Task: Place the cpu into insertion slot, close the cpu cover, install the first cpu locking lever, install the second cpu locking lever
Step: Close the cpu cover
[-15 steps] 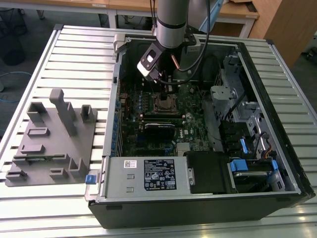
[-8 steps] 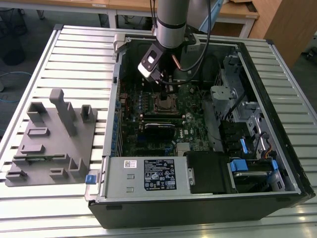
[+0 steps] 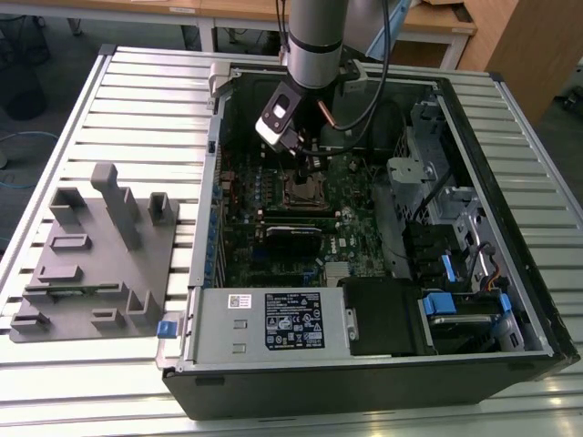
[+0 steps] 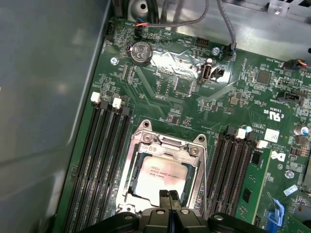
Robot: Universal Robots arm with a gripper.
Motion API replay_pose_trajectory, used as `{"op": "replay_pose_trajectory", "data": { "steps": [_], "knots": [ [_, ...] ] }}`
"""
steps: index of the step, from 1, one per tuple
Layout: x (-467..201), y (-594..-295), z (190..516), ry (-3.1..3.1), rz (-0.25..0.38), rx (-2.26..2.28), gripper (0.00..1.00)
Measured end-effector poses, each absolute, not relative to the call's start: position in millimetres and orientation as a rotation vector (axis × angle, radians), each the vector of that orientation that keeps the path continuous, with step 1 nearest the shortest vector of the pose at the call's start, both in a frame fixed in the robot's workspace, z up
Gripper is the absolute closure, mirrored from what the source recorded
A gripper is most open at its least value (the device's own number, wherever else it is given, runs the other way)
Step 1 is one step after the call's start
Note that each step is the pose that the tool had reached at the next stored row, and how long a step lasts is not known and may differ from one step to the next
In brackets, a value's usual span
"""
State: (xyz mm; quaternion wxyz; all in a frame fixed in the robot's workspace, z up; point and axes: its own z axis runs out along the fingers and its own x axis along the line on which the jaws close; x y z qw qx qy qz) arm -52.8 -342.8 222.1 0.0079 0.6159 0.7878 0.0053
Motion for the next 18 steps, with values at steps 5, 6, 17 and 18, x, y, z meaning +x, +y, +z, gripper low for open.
{"op": "replay_pose_trajectory", "data": {
  "steps": [5,6,17,18],
  "knots": [
    [-52.8,-342.8,222.1,2.476,0.017,1.908,0.9],
    [-52.8,-342.8,222.1,2.478,0.017,1.906,0.9],
    [-52.8,-342.8,222.1,2.481,0.017,1.902,0.9],
    [-52.8,-342.8,222.1,2.481,0.017,1.902,0.9]
  ]
}}
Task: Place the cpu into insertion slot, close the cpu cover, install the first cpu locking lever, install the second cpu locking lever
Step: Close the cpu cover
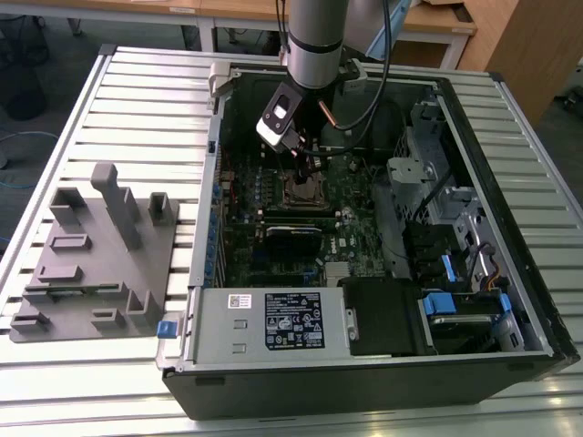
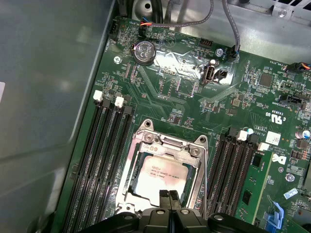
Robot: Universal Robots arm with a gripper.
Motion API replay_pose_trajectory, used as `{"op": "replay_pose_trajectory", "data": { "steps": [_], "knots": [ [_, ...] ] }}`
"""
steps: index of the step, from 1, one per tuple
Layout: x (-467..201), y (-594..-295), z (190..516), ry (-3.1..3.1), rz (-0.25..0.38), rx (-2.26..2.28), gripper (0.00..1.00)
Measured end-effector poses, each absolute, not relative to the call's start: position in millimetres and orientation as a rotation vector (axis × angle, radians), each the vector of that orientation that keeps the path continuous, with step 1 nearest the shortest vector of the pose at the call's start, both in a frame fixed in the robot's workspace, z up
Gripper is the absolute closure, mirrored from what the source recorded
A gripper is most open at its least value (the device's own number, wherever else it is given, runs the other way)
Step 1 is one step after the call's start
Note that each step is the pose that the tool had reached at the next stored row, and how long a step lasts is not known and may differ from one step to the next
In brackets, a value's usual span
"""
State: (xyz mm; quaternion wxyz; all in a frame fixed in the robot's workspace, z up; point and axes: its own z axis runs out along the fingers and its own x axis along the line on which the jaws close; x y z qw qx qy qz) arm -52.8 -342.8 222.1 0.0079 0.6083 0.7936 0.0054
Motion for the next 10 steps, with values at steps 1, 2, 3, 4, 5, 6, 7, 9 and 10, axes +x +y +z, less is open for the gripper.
{"op": "replay_pose_trajectory", "data": {
  "steps": [1,2,3,4,5,6,7,9,10],
  "knots": [
    [-52.8,-342.8,222.1,2.481,0.017,1.902,0.9],
    [-52.8,-342.8,222.1,2.481,0.017,1.902,0.9],
    [-52.8,-342.8,222.1,2.481,0.017,1.902,0.9],
    [-52.8,-342.8,222.1,2.482,0.017,1.901,0.9],
    [-52.8,-342.8,222.1,2.484,0.017,1.897,0.9],
    [-52.8,-342.8,222.1,2.489,0.017,1.891,0.9],
    [-52.8,-342.8,222.1,2.495,0.017,1.883,0.9],
    [-52.8,-342.8,221.9,2.513,0.018,1.859,0.9],
    [-52.8,-342.8,221.9,2.525,0.018,1.843,0.9]
  ]
}}
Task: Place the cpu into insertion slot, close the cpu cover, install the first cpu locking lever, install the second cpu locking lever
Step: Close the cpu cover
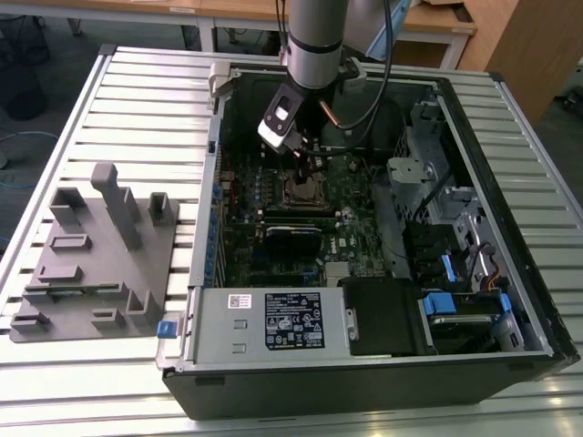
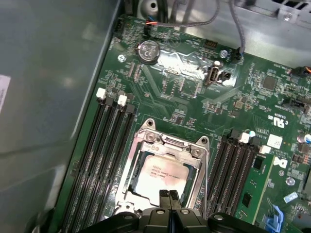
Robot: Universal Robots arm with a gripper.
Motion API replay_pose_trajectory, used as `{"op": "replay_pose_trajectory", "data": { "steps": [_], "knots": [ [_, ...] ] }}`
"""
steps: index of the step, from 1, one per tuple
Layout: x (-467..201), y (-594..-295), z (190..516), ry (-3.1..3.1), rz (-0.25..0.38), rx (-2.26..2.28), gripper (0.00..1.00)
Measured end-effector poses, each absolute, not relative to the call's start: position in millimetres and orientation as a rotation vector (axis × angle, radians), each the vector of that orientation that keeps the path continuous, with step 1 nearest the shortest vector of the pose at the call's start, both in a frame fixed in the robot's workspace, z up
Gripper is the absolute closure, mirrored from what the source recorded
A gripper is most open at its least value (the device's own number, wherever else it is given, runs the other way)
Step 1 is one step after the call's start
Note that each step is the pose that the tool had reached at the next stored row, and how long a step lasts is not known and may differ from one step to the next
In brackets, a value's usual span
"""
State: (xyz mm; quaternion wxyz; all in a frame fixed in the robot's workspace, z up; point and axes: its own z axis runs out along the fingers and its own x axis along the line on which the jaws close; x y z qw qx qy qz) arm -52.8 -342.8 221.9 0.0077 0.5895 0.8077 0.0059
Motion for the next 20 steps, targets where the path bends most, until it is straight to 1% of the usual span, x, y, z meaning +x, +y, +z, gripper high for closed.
{"op": "replay_pose_trajectory", "data": {
  "steps": [20],
  "knots": [
    [-52.8,-342.8,219.4,2.808,0.026,1.379,0.9]
  ]
}}
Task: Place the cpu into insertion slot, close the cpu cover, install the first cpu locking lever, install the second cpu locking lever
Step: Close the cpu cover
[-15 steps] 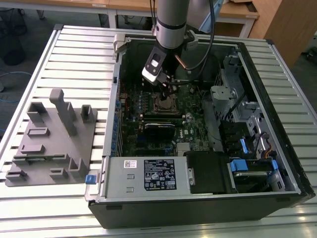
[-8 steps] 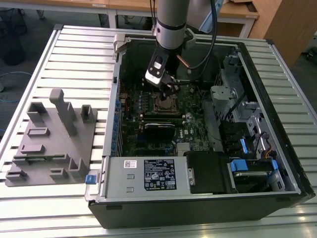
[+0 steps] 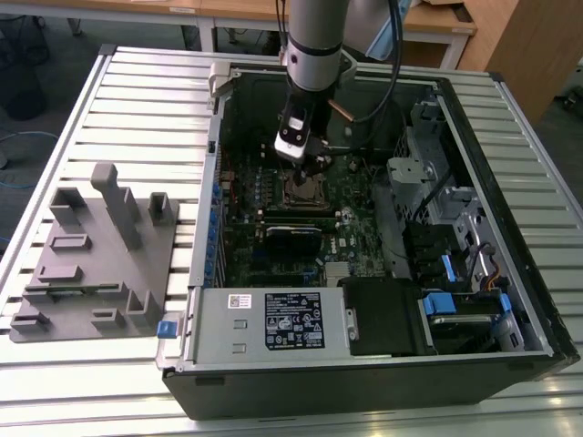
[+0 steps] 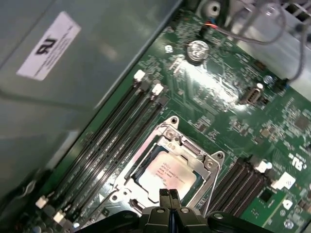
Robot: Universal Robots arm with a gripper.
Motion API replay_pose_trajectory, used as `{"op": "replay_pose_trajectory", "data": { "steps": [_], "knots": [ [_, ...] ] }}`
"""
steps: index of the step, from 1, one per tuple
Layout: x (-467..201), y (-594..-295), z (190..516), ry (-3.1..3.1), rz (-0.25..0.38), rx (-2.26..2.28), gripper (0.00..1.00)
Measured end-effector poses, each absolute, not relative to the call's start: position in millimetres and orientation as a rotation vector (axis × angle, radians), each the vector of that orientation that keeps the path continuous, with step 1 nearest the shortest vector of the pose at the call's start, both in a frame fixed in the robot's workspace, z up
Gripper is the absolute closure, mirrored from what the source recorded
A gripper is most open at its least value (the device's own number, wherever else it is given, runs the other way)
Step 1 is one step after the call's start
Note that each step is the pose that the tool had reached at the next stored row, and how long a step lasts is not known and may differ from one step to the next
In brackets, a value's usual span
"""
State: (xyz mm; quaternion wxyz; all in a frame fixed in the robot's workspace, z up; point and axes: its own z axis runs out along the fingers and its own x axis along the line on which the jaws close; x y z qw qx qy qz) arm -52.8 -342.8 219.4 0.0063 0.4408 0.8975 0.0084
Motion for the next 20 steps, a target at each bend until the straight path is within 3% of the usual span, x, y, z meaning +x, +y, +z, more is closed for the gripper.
{"op": "replay_pose_trajectory", "data": {
  "steps": [20],
  "knots": [
    [-52.8,-342.8,218.5,2.911,0.028,1.149,0.9]
  ]
}}
